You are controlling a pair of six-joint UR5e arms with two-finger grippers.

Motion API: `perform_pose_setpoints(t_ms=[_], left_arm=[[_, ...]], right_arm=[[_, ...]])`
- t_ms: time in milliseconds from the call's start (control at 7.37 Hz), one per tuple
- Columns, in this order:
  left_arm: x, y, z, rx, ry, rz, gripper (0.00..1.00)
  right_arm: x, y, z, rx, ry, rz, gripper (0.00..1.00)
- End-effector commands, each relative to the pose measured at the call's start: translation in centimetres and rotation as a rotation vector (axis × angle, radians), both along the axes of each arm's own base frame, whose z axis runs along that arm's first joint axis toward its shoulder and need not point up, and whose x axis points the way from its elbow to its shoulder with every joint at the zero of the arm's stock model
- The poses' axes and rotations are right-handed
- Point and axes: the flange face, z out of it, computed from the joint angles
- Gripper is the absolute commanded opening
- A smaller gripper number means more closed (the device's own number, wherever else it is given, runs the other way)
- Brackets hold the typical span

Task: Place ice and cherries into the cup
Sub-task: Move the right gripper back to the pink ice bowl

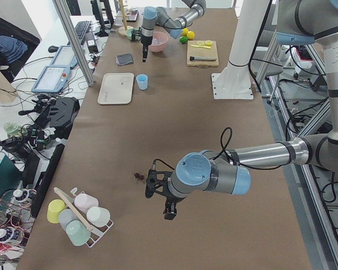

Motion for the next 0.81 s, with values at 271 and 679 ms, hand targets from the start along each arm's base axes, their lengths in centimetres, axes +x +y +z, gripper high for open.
perform_pose_setpoints(t_ms=[271,679], left_arm=[[0.1,0.1,-0.1,0.006,0.006,0.004,0.98],[0.0,0.0,-0.3,0.01,0.004,0.003,0.98]], right_arm=[[17.4,1.2,16.6,0.0,0.111,-0.11,0.71],[14.8,2.2,18.1,0.0,0.165,-0.115,0.73]])
